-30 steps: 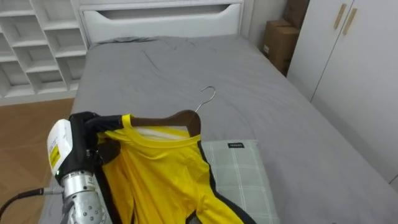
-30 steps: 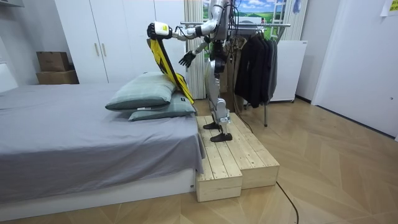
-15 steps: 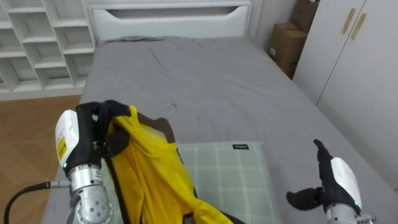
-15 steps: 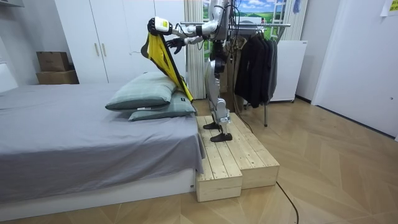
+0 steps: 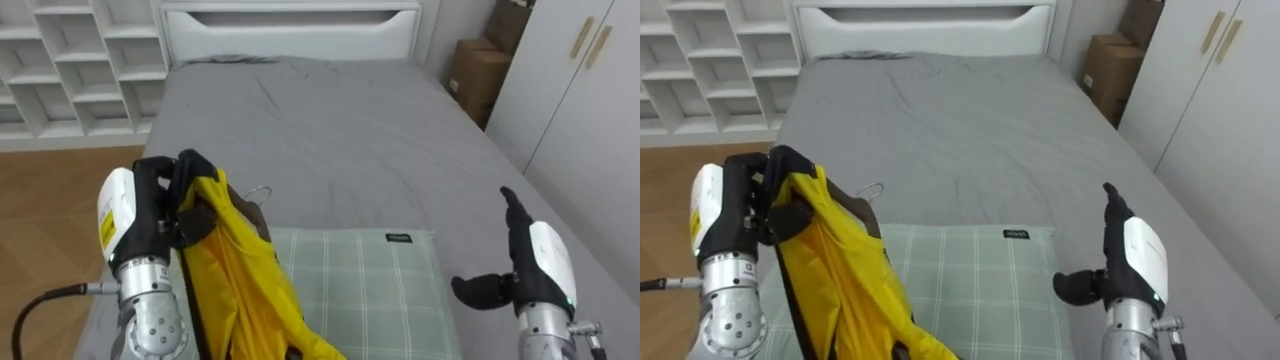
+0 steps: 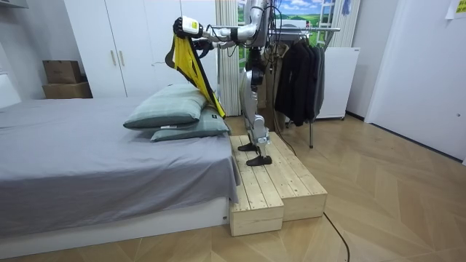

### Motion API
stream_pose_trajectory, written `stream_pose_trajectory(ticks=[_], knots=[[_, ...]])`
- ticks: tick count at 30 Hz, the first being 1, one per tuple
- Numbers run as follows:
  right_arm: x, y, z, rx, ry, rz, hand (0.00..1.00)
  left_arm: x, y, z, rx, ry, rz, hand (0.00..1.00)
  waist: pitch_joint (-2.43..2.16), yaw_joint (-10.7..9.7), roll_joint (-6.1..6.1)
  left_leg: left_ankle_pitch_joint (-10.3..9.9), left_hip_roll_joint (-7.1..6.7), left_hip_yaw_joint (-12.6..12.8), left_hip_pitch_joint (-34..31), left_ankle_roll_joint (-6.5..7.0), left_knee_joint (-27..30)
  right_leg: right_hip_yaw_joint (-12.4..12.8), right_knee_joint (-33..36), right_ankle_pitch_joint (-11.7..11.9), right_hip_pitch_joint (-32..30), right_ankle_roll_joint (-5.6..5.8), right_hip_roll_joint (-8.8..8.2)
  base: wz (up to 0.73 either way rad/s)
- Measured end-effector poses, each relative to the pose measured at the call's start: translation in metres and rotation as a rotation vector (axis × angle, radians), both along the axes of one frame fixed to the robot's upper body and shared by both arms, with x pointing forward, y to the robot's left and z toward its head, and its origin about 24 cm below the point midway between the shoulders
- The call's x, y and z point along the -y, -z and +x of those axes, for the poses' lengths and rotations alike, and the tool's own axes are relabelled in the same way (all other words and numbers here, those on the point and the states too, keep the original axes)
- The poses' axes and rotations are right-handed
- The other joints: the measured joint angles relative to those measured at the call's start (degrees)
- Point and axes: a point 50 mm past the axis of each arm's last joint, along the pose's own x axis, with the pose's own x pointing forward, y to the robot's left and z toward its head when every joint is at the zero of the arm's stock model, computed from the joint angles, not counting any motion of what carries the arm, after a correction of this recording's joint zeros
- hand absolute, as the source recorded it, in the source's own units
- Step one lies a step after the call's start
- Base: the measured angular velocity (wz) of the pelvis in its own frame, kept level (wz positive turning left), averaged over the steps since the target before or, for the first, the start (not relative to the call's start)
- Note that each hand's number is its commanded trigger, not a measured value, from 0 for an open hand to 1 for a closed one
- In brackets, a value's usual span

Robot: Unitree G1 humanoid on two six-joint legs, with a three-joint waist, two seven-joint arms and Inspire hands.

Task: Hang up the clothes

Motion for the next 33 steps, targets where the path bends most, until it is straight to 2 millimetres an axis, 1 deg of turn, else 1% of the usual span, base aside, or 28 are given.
stream_pose_trajectory(ticks=[3, 6, 8, 9, 12, 14, 18, 20, 23, 25, 30, 33], knots=[[-0.002, 0.0, 0.002, -0.002, -0.001, 0.072, 0.0, 0.002, -0.002, 0.0, 0.011, 0.004, 0.005, 1.0, 0.03, 0.0, 0.38, 0.0, -0.04, -0.5, 0.0, 0.03, 0.0, -0.5, 0.1, 0.0, 0.2, 0.0, -0.13, 0.09], [-0.005, 0.004, 0.002, -0.028, -0.001, 0.24, 0.0, 0.004, -0.003, 0.0, 0.013, 0.012, 0.031, 1.0, 0.16, 0.1, 0.61, 0.0, -0.02, -0.7, -0.1, 0.04, 0.0, -0.8, 0.0, 0.0, 0.2, 0.0, -0.15, 0.06], [-0.008, 0.009, 0.001, -0.058, -0.004, 0.39, 0.0, 0.006, -0.007, 0.0, 0.029, 0.019, 0.028, 1.0, 0.21, -0.2, 0.68, 0.0, -0.03, -1.3, -0.3, 0.04, 0.0, -1.3, 0.0, 0.0, 0.3, 0.0, -0.22, 0.11], [-0.008, 0.011, 0.001, -0.064, -0.004, 0.412, 0.0, 0.006, -0.007, 0.0, 0.032, 0.021, 0.027, 1.0, 0.22, -0.2, 0.7, 0.0, -0.03, -1.3, -0.3, 0.04, 0.0, -1.4, 0.0, 0.0, 0.3, 0.0, -0.22, 0.06], [-0.014, 0.018, -0.001, -0.103, -0.018, 0.529, 0.0, 0.008, -0.009, 0.0, 0.043, 0.021, 0.059, 1.0, 0.38, -0.1, 0.94, 0.0, -0.01, -1.4, -0.1, 0.04, 0.0, -1.5, 0.0, 0.0, 0.6, 0.0, -0.24, 0.0], [-0.02, 0.021, -0.001, -0.127, -0.052, 0.637, 0.0, 0.01, -0.014, -0.001, 0.065, 0.023, 0.088, 1.0, 0.66, -0.2, 1.36, 0.0, -0.09, -1.5, -0.2, 0.04, -0.1, -1.6, -0.3, 0.0, 0.5, 0.01, -0.24, 0.0], [-0.03, 0.025, -0.002, -0.166, -0.115, 0.728, 0.0, 0.014, -0.025, -0.002, 0.117, 0.037, 0.078, 1.0, 0.96, -0.1, 1.86, 0.0, -0.09, -1.6, -0.2, 0.04, -0.3, -1.8, -0.5, 0.0, 0.7, 0.01, -0.15, 0.04], [-0.033, 0.033, -0.004, -0.213, -0.138, 0.759, 0.0, 0.017, -0.033, -0.004, 0.155, 0.041, 0.109, 1.0, 0.94, 0.1, 1.97, 0.0, -0.09, -1.7, -0.2, 0.03, -0.3, -2.0, -1.0, 0.0, 1.1, 0.01, -0.15, 0.04], [-0.036, 0.048, -0.007, -0.282, -0.133, 0.805, 0.0, 0.018, -0.037, -0.005, 0.175, 0.042, 0.135, 1.0, 0.87, 0.2, 2.08, 0.0, -0.08, -2.0, -0.2, 0.04, -0.2, -2.2, -1.0, 0.0, 1.2, 0.0, -0.16, 0.05], [-0.037, 0.053, -0.01, -0.311, -0.144, 0.825, 0.0, 0.019, -0.039, -0.005, 0.176, 0.05, 0.135, 1.0, 0.87, 0.3, 2.07, 0.0, -0.08, -2.0, -0.2, 0.04, -0.2, -2.1, -1.0, 0.0, 1.2, 0.0, -0.17, 0.0], [-0.047, 0.054, -0.01, -0.341, -0.215, 0.849, 0.0, 0.019, -0.038, -0.003, 0.144, 0.062, 0.14, 1.0, 0.87, 0.6, 2.08, 0.0, -0.07, -2.0, 0.0, 0.03, -0.2, -2.2, -1.1, 0.0, 1.4, 0.0, -0.21, 0.0], [-0.051, 0.051, -0.007, -0.338, -0.239, 0.876, 0.0, 0.019, -0.037, -0.003, 0.133, 0.069, 0.142, 1.0, 0.87, 1.0, 2.08, 0.0, -0.03, -2.0, 0.0, 0.03, -0.2, -2.3, -1.1, 0.0, 1.5, 0.0, -0.24, 0.0]])
